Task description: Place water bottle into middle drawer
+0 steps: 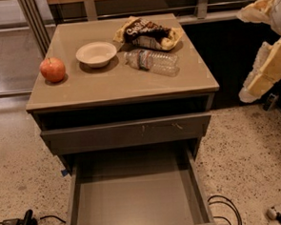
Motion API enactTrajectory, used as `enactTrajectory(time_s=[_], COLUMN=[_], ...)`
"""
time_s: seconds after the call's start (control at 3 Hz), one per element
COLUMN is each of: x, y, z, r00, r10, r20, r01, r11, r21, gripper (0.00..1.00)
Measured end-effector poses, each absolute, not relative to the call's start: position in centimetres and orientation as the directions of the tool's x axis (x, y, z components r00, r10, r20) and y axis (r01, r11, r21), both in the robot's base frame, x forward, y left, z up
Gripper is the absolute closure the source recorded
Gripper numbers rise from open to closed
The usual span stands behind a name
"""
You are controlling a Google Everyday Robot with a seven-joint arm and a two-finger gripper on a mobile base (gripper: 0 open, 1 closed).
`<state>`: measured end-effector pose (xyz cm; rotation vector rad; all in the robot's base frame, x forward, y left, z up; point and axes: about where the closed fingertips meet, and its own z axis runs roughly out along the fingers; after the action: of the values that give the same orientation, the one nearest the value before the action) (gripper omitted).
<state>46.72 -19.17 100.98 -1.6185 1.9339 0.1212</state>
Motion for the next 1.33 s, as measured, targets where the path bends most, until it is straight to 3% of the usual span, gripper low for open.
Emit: enactTrajectory(time_s=[0.33,0.67,1.33], x=[48.1,49.9,50.0], y=[-16.8,-13.9,-13.4], z=[101.8,103.1,103.1], r00=[-0.084,-0.136,-0.177], r10=[-0.75,-0.674,-0.653], r20=[-0.656,-0.726,-0.737], r01=[-0.908,-0.893,-0.887], r11=[0.328,0.401,0.429], r21=[-0.259,-0.204,-0.167], gripper=[0.0,0.0,0.0])
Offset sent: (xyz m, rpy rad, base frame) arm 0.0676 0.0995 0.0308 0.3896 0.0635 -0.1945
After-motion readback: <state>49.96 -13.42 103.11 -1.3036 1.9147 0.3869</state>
